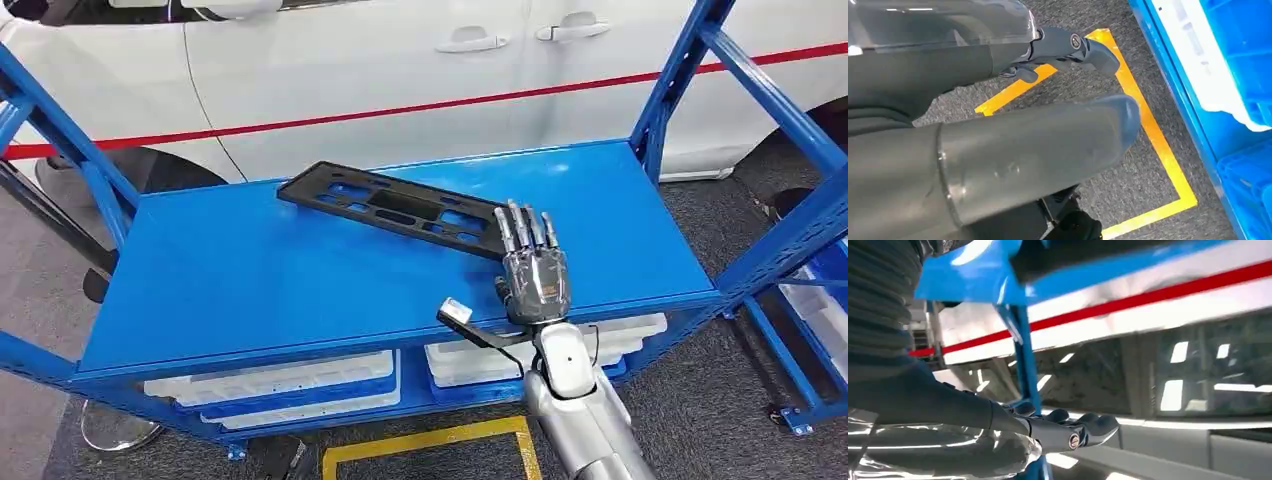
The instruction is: Take the parts from the cabinet and place them on the table.
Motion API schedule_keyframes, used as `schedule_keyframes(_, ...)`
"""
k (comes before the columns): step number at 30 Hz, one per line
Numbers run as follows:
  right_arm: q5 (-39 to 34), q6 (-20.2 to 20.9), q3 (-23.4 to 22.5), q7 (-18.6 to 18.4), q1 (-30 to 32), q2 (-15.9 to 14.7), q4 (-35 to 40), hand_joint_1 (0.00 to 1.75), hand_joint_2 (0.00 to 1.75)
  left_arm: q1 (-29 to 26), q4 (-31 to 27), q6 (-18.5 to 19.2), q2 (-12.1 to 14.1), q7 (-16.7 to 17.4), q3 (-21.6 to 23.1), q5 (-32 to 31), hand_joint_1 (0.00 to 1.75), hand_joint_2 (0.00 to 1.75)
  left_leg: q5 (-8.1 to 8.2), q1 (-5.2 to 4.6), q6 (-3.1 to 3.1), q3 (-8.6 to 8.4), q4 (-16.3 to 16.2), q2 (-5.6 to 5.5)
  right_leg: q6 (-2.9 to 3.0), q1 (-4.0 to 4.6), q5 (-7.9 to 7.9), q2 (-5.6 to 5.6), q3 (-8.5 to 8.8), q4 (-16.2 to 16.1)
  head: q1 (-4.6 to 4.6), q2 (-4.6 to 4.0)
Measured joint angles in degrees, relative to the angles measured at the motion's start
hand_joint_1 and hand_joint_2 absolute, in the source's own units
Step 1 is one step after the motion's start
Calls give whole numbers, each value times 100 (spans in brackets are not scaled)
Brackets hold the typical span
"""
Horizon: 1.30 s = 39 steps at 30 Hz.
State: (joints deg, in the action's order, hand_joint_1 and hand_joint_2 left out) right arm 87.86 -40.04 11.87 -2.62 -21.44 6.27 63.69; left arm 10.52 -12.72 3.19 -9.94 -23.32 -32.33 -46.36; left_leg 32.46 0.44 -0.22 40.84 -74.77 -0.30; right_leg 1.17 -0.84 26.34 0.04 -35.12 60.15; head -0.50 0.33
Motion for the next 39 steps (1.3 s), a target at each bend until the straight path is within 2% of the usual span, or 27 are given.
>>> schedule_keyframes(1, 0, 0, 35, -13, 7, 15, -18, 0, 175, 4, 0, 0, 0, 0, 0, 0, 0, 0, -227, -1, 25, -163, 356, 0, 2, 5, 1, 5, 6, 1, 0, 0)
schedule_keyframes(2, 0, 0, 87, -20, 6, 50, -43, 0, 175, 12, 0, 0, 0, -2, 0, 0, 0, 0, -530, -9, 72, -431, 927, 0, 1, 12, 2, 12, 22, 0, 0, 0)
schedule_keyframes(3, 2, 0, 113, -20, 4, 68, -59, 0, 175, 19, 0, 0, 0, -2, 0, 0, 0, 0, -715, -26, 127, -646, 1407, 0, -4, 14, 6, 12, 31, -3, 2, 0)
schedule_keyframes(4, 2, 0, 159, -30, -5, 94, -102, 0, 175, 33, 0, -4, 2, -4, 0, 0, 0, 0, -621, -54, 150, -719, 1542, -2, -23, 42, 5, 12, 19, -6, 2, 0)
schedule_keyframes(7, 9, 0, 350, -136, -7, 103, -306, 0, 175, 45, 0, -17, 2, -20, 0, 4, 0, 0, -644, -83, 169, -717, 1597, -14, -110, 9, -35, 3, 11, -54, 0, 0)
schedule_keyframes(8, 9, 0, 446, -190, -9, 107, -361, 0, 175, 49, 0, -17, 2, -20, 0, 4, 0, 0, -671, -83, 202, -725, 1641, -15, -148, 13, -54, 4, 29, -86, 2, 0)
schedule_keyframes(9, 9, 0, 547, -249, -16, 107, -400, 0, 175, 54, 0, -17, -7, -22, 0, 9, 0, 0, -739, 10, 243, -786, 1756, -3, -183, 31, -15, 1, 27, -56, 2, 0)
schedule_keyframes(10, 11, 0, 641, -295, -31, 107, -466, 0, 175, 65, -2, -17, -9, -26, 2, 11, 0, 0, -760, -17, 248, -808, 1802, 1, -206, 27, 73, -1, -16, 60, 7, 0)
schedule_keyframes(12, 11, 0, 800, -335, -60, 107, -615, 0, 175, 87, -2, -18, -11, -26, 13, 13, 0, 0, -765, -26, 280, -799, 1796, 13, -220, 18, 504, -1, -371, 803, 7, 0)
schedule_keyframes(14, 11, 0, 925, -354, -30, 107, -781, 0, 175, 83, 0, -17, -11, -24, 31, 13, 0, 0, -757, -37, 293, -789, 1786, 13, -233, 12, 760, -1, -708, 1500, 9, 0)
schedule_keyframes(15, 11, -17, 979, -374, -41, 107, -845, 0, 175, 77, 0, -17, -9, -17, 33, 13, 0, 0, -755, -37, 292, -784, 1771, 11, -242, 11, 707, -2, -757, 1584, 7, 0)
schedule_keyframes(16, 11, -20, 1040, -387, -77, 109, -896, 0, 175, 76, 0, -17, -9, -17, 35, 13, 0, 0, -746, -37, 288, -786, 1757, 10, -239, 9, 542, -3, -666, 1400, 9, 0)
schedule_keyframes(18, 11, -17, 1123, -402, -150, 114, -979, 0, 175, 85, 0, -15, -18, -17, 42, 13, 0, 0, -708, -30, 258, -796, 1700, 7, -219, 4, 39, -4, -184, 480, 9, 0)
schedule_keyframes(19, 11, -17, 1165, -418, -179, 124, -1016, 0, 175, 86, -2, -15, -17, -17, 46, 13, 0, 0, -679, -30, 229, -787, 1655, 7, -195, 6, -56, -3, 17, 67, 11, 0)
schedule_keyframes(20, 11, -17, 1217, -435, -227, 148, -1073, 0, 175, 93, -2, -15, -17, -17, 48, 13, 0, 0, -645, -66, 185, -749, 1605, 4, -170, 40, 32, 2, 50, -7, 7, 0)
schedule_keyframes(23, 13, -20, 1338, -455, -290, 199, -1184, 0, 175, 106, -2, -15, -20, -15, 50, 13, 0, 0, -654, -52, 124, -759, 1617, 7, -80, 58, 10, 15, 33, -5, 7, 0)
schedule_keyframes(25, 13, -20, 1383, -459, -330, 223, -1228, 0, 175, 104, -2, -13, -20, -15, 52, 13, 0, 0, -596, -42, 82, -731, 1566, 2, -15, 3, -31, -9, 50, -63, 7, 0)
schedule_keyframes(26, 13, -22, 1410, -470, -358, 234, -1248, 0, 175, 104, -2, -11, -20, -15, 52, 11, 0, 0, -410, -38, 43, -642, 1335, 5, 6, -1, -36, -11, 48, -64, 0, 0)
schedule_keyframes(28, 13, -20, 1484, -529, -415, 251, -1327, 0, 175, 107, -2, 2, -20, -15, 61, 11, 0, 0, 56, -1, -20, -246, 435, 6, 27, 6, -41, -19, 36, -63, 2, 0)
schedule_keyframes(29, 13, -20, 1541, -564, -443, 251, -1395, 0, 175, 100, -2, 13, -20, -15, 72, 2, 0, 0, 171, 8, -37, -88, 77, 6, 28, 10, -40, -19, 35, -63, 2, 0)
schedule_keyframes(30, 13, -20, 1600, -608, -488, 251, -1456, 0, 175, 92, -2, 20, -20, -15, 79, 0, 0, 0, 166, 12, -44, -19, -84, 6, 30, 11, -40, -16, 35, -62, 2, 0)
schedule_keyframes(31, 13, -20, 1672, -652, -541, 251, -1519, 0, 175, 91, 0, 24, -20, -13, 83, -4, 0, 0, 37, 13, -39, -78, 29, 6, 30, 11, -40, -7, 40, -61, 2, 0)
schedule_keyframes(32, 13, -20, 1733, -671, -590, 253, -1571, 0, 175, 98, 0, 24, -20, -13, 85, -4, 0, 0, -189, 12, -22, -250, 382, 6, 29, 11, -40, 1, 48, -61, 2, 0)
schedule_keyframes(34, 13, -17, 1797, -708, -694, 286, -1615, 0, 175, 115, -2, 24, -20, -11, 90, -2, 0, 0, -631, 9, 41, -736, 1341, 7, 22, 11, -44, 9, 65, -62, 2, 0)
schedule_keyframes(35, 11, -15, 1805, -706, -730, 301, -1641, 0, 175, 132, -2, 24, -20, -9, 92, 0, 0, 0, -585, -22, 81, -837, 1595, 6, -4, 29, -46, 10, 55, -54, 2, 0)
schedule_keyframes(38, 0, -15, 1807, -676, -747, 325, -1648, 0, 175, 135, -2, 24, -28, -4, 101, 4, 0, 0, -605, -60, 125, -813, 1625, -15, -108, 17, -81, -3, 19, -74, 2, 0)
schedule_keyframes(39, 0, -15, 1807, -669, -753, 334, -1650, 0, 175, 126, -2, 24, -31, -2, 101, 4, 0, 0, -636, -60, 166, -818, 1673, -17, -147, 18, -96, -2, 24, -88, 2, 0)
